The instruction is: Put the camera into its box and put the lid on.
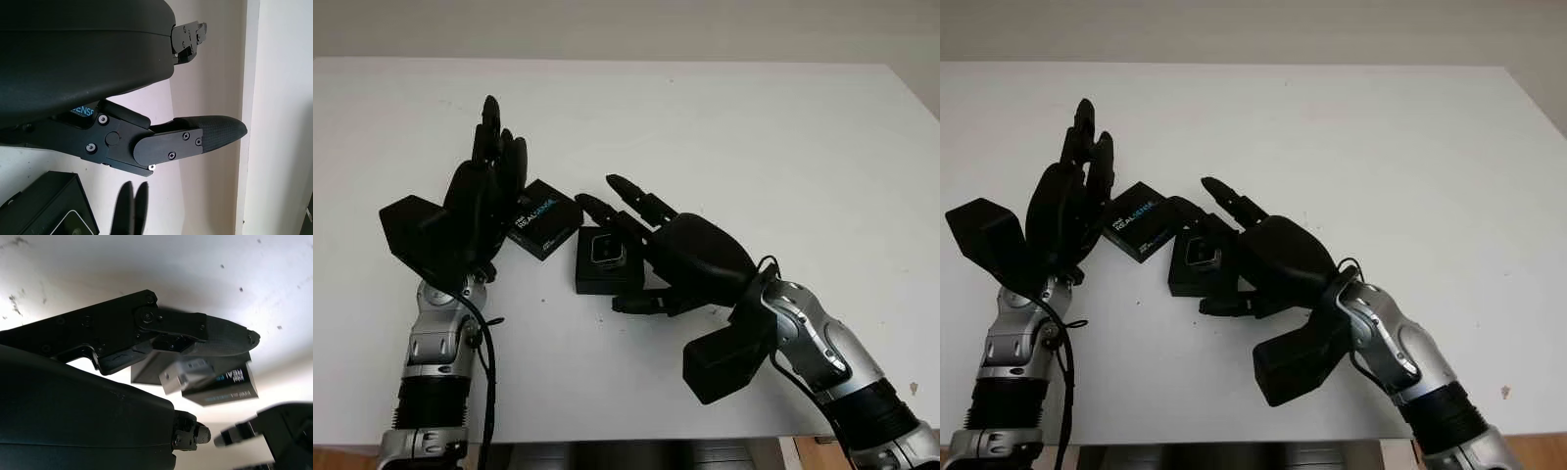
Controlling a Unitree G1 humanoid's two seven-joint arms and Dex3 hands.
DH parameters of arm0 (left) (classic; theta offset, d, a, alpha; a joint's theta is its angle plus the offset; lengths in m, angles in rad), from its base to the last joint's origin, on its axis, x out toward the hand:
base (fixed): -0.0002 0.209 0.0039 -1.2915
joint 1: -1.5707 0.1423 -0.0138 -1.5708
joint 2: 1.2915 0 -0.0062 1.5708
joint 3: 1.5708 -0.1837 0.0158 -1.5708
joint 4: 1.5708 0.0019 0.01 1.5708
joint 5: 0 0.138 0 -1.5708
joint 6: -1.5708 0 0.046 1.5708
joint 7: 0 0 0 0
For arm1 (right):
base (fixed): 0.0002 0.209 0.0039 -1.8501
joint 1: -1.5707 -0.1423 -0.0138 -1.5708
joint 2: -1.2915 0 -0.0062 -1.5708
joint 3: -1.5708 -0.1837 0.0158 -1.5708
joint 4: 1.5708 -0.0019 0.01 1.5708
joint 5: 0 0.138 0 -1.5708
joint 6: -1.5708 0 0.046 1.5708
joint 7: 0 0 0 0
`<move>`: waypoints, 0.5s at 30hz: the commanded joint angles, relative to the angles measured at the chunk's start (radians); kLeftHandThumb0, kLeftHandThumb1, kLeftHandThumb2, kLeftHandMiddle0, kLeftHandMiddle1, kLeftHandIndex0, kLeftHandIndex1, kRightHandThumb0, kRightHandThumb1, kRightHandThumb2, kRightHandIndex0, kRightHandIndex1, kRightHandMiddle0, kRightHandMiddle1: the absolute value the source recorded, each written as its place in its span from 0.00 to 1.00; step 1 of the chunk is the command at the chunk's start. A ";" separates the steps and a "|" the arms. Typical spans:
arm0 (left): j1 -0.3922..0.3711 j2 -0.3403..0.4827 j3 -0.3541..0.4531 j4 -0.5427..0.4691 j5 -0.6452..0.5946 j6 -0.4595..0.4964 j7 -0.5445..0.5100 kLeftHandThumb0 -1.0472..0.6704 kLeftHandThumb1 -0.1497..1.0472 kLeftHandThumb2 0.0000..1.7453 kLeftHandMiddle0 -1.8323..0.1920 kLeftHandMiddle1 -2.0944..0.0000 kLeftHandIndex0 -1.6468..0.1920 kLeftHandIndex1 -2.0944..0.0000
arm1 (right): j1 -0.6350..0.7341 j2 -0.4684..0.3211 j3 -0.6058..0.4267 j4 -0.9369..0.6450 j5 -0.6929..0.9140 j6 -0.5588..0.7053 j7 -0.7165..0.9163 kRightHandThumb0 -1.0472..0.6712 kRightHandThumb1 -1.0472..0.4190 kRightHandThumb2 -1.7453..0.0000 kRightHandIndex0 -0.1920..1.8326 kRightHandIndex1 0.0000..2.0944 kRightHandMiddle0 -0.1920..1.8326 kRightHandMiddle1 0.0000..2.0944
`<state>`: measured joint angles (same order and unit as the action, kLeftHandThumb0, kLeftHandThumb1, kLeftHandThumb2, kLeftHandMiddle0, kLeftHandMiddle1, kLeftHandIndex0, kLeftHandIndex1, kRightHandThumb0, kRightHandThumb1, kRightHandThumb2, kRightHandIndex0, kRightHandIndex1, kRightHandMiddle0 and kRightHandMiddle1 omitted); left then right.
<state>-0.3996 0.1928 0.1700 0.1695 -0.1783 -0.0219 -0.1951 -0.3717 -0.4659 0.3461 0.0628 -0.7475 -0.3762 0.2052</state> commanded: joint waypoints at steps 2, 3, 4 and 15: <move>0.002 0.007 0.003 -0.015 -0.002 -0.006 -0.002 0.20 1.00 0.33 1.00 1.00 1.00 1.00 | -0.020 -0.018 0.011 -0.002 -0.003 0.036 0.062 0.10 0.00 0.66 0.05 0.04 0.07 0.05; 0.002 0.007 0.004 -0.015 -0.003 -0.008 -0.004 0.20 1.00 0.33 1.00 1.00 1.00 1.00 | -0.021 -0.019 0.012 -0.004 -0.002 0.045 0.078 0.10 0.00 0.66 0.06 0.04 0.08 0.05; 0.003 0.007 0.004 -0.016 -0.003 -0.008 -0.003 0.20 1.00 0.33 1.00 1.00 1.00 1.00 | -0.023 -0.023 0.015 -0.011 -0.002 0.060 0.109 0.10 0.00 0.66 0.06 0.04 0.08 0.05; 0.021 0.013 0.006 -0.050 -0.006 0.007 -0.010 0.20 1.00 0.33 1.00 1.00 1.00 1.00 | 0.015 -0.061 0.025 -0.128 -0.038 0.198 0.302 0.07 0.00 0.66 0.07 0.04 0.10 0.04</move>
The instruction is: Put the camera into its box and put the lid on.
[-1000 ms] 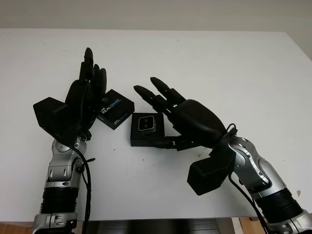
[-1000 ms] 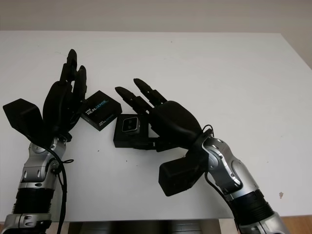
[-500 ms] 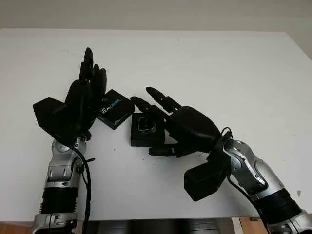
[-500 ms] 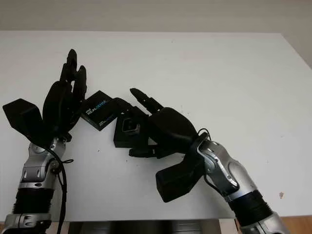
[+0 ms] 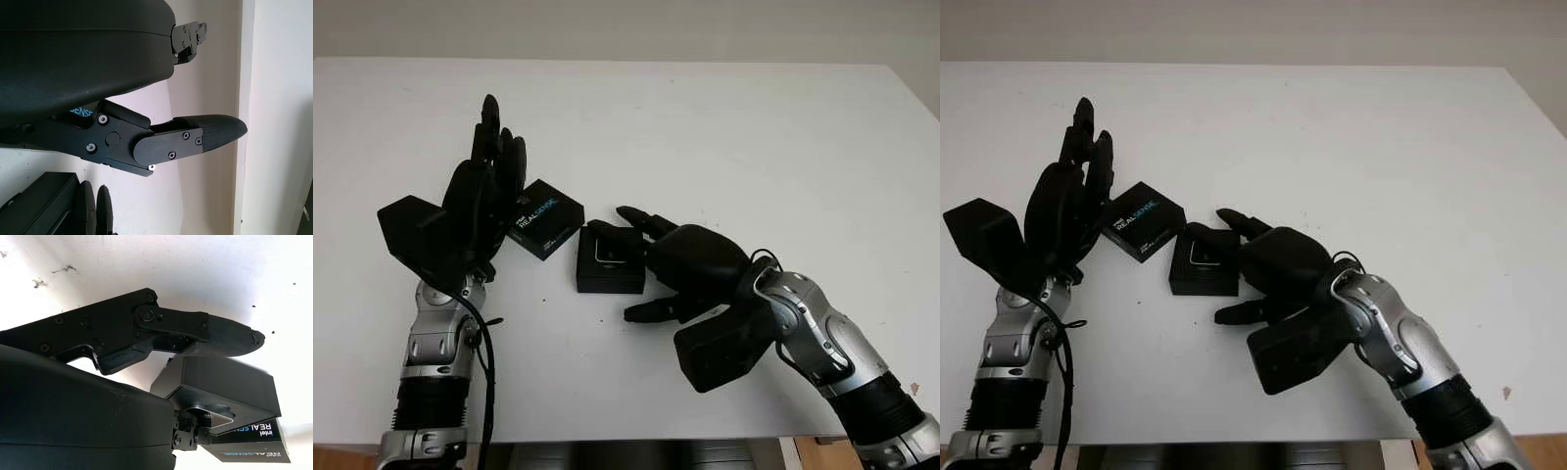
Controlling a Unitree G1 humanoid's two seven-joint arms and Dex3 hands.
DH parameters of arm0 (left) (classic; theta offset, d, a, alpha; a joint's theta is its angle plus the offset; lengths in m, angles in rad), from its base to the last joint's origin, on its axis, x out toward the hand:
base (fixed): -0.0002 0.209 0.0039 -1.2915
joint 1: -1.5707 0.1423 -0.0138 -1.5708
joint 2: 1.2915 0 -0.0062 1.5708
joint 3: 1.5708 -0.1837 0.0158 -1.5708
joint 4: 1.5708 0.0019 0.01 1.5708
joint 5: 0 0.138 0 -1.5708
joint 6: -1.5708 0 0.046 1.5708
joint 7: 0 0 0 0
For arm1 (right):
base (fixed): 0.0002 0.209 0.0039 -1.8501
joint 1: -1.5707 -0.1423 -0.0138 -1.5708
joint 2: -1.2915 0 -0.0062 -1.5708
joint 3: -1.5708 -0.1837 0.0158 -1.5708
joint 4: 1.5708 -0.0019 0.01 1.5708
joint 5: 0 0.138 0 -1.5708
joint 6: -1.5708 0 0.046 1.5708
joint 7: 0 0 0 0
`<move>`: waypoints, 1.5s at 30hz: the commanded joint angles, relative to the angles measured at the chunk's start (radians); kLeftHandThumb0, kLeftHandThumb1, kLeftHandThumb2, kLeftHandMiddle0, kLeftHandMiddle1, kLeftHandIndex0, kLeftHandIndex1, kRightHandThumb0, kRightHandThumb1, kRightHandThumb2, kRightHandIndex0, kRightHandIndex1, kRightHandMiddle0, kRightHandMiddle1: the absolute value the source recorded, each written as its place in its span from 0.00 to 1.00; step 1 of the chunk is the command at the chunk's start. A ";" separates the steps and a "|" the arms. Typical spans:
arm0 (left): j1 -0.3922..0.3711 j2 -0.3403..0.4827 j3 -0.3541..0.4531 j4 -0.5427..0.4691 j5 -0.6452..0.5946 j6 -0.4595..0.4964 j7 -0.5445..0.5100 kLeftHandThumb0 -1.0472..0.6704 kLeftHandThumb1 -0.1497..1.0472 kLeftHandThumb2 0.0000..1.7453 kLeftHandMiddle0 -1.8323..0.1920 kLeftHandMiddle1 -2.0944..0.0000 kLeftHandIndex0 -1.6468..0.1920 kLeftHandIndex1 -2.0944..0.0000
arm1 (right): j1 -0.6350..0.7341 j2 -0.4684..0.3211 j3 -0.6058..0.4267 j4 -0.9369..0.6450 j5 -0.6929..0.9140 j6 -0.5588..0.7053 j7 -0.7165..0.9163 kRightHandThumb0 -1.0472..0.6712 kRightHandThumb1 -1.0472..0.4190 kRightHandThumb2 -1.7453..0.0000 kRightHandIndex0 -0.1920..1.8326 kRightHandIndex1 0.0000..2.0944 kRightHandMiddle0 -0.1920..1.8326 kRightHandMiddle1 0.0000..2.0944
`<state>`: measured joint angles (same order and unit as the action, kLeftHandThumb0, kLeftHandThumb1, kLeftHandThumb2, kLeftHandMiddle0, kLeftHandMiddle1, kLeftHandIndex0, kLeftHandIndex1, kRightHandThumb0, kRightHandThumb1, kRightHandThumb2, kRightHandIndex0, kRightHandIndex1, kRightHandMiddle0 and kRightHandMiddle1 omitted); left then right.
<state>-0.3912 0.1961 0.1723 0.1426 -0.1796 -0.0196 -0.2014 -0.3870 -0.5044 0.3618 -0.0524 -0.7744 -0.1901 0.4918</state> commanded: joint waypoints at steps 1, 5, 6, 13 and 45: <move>0.012 0.010 0.004 -0.026 -0.006 0.008 -0.003 0.20 1.00 0.33 1.00 1.00 1.00 1.00 | 0.036 -0.028 0.012 -0.023 -0.019 0.015 0.021 0.07 0.00 0.66 0.07 0.04 0.11 0.04; 0.012 0.010 0.006 -0.037 -0.007 0.023 0.000 0.20 1.00 0.32 1.00 1.00 1.00 1.00 | 0.063 -0.040 0.016 -0.047 -0.024 0.021 0.030 0.07 0.00 0.68 0.08 0.04 0.11 0.04; 0.012 0.011 0.006 -0.038 -0.007 0.024 -0.001 0.20 1.00 0.32 1.00 1.00 1.00 1.00 | 0.067 -0.043 0.018 -0.052 -0.027 0.023 0.035 0.07 0.00 0.68 0.08 0.04 0.11 0.04; 0.005 0.014 0.012 -0.035 -0.008 0.022 0.000 0.18 1.00 0.32 1.00 1.00 1.00 1.00 | 0.099 -0.009 -0.044 -0.068 0.060 0.000 -0.065 0.09 0.00 0.66 0.04 0.02 0.05 0.02; -0.389 0.655 -0.327 0.387 0.664 -0.430 -0.331 0.39 0.86 0.02 0.88 0.99 0.88 0.98 | -0.045 0.081 -0.422 0.018 0.681 0.165 -0.183 0.18 0.00 0.66 0.09 0.04 0.10 0.04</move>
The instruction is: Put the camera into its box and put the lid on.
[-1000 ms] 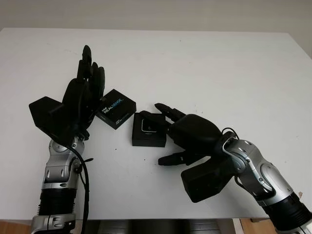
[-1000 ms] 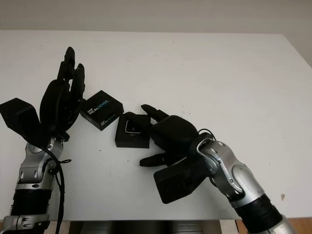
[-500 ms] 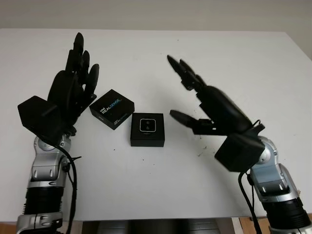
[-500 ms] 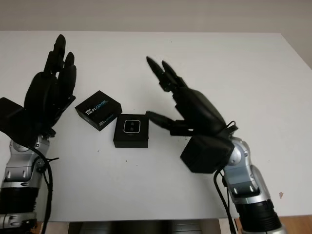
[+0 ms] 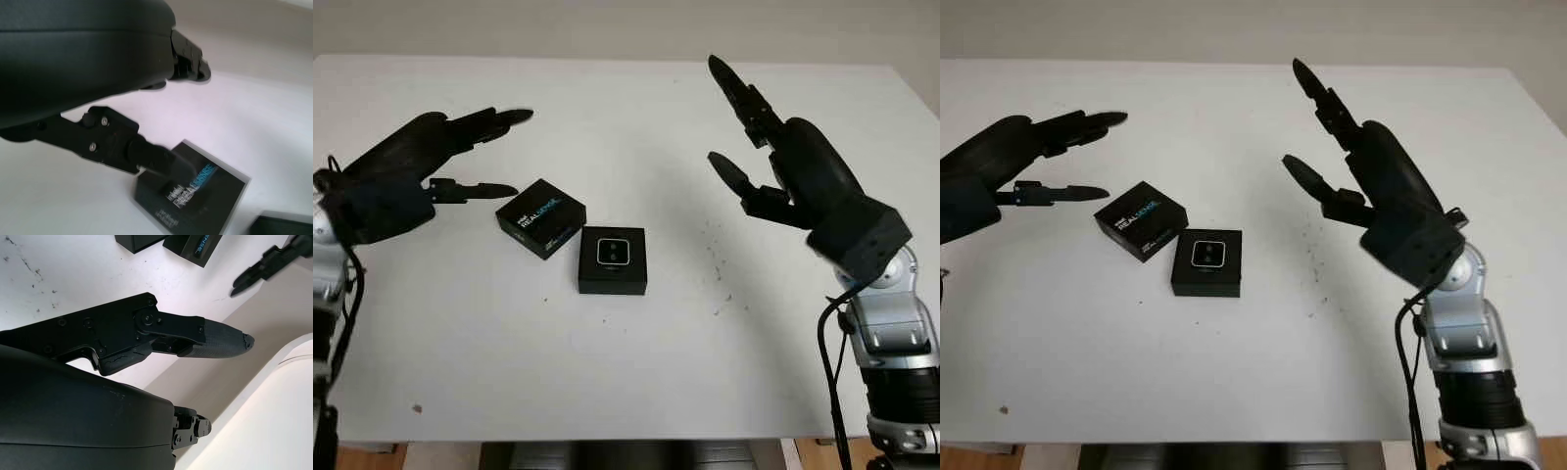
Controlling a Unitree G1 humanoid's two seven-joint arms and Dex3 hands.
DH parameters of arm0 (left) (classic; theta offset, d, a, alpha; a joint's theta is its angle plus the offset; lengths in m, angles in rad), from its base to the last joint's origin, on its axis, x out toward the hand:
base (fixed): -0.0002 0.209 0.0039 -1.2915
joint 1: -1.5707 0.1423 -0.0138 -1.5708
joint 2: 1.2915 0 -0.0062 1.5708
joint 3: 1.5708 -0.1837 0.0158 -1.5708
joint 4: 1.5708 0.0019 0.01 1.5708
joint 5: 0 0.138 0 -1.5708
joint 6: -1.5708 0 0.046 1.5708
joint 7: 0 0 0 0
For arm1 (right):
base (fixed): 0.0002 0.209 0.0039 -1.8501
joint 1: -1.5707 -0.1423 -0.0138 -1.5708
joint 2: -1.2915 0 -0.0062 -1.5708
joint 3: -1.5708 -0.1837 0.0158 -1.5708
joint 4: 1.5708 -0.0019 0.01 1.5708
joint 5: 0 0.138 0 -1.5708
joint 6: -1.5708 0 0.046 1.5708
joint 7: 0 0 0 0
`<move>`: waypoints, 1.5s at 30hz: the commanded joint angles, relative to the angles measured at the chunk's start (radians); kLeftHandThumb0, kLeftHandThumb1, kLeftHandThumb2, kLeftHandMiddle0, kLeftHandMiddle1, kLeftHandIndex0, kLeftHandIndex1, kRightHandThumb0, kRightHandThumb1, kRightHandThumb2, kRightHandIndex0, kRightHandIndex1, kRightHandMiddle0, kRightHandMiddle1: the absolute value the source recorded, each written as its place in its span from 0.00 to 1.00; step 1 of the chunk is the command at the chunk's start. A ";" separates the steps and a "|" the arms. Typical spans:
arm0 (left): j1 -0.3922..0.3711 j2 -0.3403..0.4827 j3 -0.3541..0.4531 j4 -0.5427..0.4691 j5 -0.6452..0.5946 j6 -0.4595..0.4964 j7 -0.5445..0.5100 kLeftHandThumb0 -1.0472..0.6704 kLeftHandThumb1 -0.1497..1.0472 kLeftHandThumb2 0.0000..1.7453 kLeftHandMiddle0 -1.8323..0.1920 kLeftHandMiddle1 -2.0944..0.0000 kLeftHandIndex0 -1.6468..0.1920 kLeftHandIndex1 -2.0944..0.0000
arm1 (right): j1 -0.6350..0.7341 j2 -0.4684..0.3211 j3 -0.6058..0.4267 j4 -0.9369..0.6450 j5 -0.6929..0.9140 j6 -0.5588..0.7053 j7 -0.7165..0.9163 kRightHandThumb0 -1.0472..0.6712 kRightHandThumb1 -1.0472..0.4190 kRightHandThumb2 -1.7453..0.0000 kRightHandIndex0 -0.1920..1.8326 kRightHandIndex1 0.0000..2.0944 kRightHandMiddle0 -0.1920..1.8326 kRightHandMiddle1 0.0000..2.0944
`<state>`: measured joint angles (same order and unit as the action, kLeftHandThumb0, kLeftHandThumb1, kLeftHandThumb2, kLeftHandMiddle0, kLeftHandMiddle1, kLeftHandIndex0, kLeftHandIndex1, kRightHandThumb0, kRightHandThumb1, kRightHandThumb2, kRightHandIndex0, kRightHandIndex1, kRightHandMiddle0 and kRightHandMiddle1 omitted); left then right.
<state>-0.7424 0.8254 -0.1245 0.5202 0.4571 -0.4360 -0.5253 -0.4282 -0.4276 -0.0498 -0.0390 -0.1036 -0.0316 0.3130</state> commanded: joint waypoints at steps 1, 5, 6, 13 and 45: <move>-0.057 0.030 -0.053 0.020 0.057 -0.027 -0.012 0.40 0.85 0.02 0.88 0.99 0.89 0.98 | -0.002 0.004 -0.010 0.008 0.013 0.006 -0.006 0.18 0.00 0.66 0.09 0.04 0.10 0.04; -0.132 0.034 -0.141 0.076 0.190 -0.111 0.034 0.43 0.81 0.02 0.88 0.98 0.89 0.98 | 0.008 0.007 -0.007 -0.002 0.019 0.026 -0.008 0.19 0.00 0.65 0.08 0.03 0.09 0.04; -0.151 0.034 -0.164 0.090 0.232 -0.134 0.060 0.43 0.80 0.02 0.88 0.98 0.90 0.98 | 0.011 0.008 -0.007 -0.004 0.019 0.029 -0.011 0.19 0.00 0.65 0.08 0.03 0.09 0.04; -0.278 0.009 -0.304 0.214 0.476 -0.237 0.304 0.41 0.77 0.02 0.88 0.98 0.92 0.98 | 0.023 0.030 -0.009 -0.013 0.041 0.049 -0.016 0.19 0.00 0.66 0.08 0.03 0.08 0.03; -0.339 -0.052 -0.410 0.403 0.368 -0.340 0.239 0.40 0.80 0.03 0.86 0.97 0.90 0.97 | 0.047 0.035 0.005 -0.049 -0.021 0.092 -0.081 0.22 0.00 0.65 0.09 0.03 0.10 0.04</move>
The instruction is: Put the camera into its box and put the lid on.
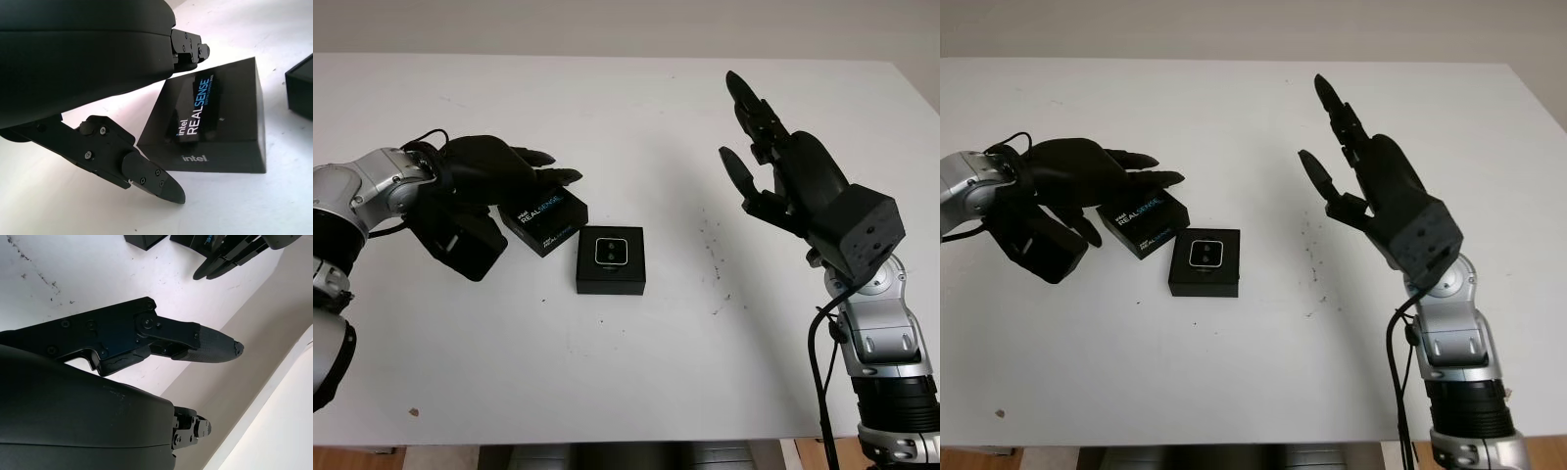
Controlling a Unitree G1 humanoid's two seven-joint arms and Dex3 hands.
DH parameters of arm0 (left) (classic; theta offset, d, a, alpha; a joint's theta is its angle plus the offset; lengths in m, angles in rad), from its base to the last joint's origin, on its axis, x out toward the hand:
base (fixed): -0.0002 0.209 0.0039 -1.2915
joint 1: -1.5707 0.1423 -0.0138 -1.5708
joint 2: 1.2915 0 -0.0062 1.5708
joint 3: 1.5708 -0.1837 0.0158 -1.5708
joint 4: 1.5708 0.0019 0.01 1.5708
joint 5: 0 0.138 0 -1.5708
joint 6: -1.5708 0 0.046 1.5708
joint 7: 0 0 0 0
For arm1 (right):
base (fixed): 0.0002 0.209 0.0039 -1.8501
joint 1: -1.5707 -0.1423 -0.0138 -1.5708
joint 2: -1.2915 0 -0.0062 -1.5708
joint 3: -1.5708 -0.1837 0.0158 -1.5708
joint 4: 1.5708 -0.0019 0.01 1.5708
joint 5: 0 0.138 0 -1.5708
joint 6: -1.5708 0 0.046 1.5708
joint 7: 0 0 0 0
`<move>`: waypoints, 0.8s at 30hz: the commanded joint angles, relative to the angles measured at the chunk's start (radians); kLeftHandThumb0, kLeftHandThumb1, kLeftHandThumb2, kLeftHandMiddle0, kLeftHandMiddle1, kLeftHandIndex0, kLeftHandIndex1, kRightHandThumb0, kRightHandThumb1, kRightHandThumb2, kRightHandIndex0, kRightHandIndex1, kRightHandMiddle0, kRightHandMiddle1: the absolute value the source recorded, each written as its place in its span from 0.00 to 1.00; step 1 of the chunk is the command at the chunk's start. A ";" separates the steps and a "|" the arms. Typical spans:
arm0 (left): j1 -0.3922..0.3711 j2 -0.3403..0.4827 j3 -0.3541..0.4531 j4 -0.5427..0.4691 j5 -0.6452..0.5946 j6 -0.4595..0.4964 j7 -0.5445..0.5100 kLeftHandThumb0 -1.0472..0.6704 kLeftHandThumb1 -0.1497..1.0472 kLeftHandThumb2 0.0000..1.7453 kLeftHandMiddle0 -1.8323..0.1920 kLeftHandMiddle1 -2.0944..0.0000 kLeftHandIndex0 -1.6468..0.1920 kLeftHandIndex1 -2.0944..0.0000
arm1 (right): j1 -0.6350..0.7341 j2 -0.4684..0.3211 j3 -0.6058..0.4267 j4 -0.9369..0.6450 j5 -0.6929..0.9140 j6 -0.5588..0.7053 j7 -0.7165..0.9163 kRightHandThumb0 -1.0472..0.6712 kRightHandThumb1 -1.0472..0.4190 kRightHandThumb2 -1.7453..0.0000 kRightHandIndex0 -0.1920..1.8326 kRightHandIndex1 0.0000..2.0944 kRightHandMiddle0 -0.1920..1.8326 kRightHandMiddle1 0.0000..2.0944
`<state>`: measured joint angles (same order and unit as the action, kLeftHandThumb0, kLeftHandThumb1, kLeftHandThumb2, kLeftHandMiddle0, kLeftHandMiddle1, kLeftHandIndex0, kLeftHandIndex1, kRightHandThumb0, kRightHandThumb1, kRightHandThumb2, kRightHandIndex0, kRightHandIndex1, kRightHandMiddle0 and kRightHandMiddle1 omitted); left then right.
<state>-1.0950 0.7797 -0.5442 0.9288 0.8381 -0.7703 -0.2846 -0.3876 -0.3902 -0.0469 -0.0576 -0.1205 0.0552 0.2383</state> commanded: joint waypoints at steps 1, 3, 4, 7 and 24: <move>0.019 -0.010 0.011 -0.001 -0.021 -0.009 0.005 0.40 0.80 0.03 0.86 0.97 0.89 0.96 | 0.008 -0.004 0.003 -0.031 -0.010 0.002 -0.007 0.22 0.00 0.65 0.09 0.03 0.10 0.04; 0.025 -0.013 0.009 0.001 -0.025 -0.011 0.017 0.40 0.81 0.03 0.83 0.96 0.85 0.95 | 0.010 -0.004 0.003 -0.036 -0.017 0.004 -0.007 0.22 0.00 0.65 0.10 0.04 0.10 0.04; 0.027 -0.015 0.006 0.000 -0.021 -0.007 0.025 0.40 0.82 0.04 0.81 0.95 0.83 0.94 | 0.011 -0.004 0.003 -0.037 -0.018 0.006 -0.005 0.22 0.00 0.65 0.10 0.04 0.10 0.04; 0.040 -0.026 0.007 0.002 -0.021 -0.002 0.057 0.42 0.86 0.04 0.75 0.93 0.77 0.92 | 0.019 -0.004 0.003 -0.040 -0.016 0.004 0.002 0.23 0.00 0.65 0.09 0.03 0.10 0.04; 0.036 -0.041 -0.015 0.051 0.029 -0.012 0.175 0.40 1.00 0.05 0.88 0.32 0.90 0.37 | 0.040 -0.001 0.009 -0.038 -0.019 -0.033 0.002 0.25 0.00 0.66 0.10 0.03 0.11 0.04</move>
<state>-1.0611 0.7439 -0.5440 0.9615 0.8578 -0.7852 -0.1005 -0.3548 -0.3876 -0.0397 -0.0844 -0.1409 0.0341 0.2392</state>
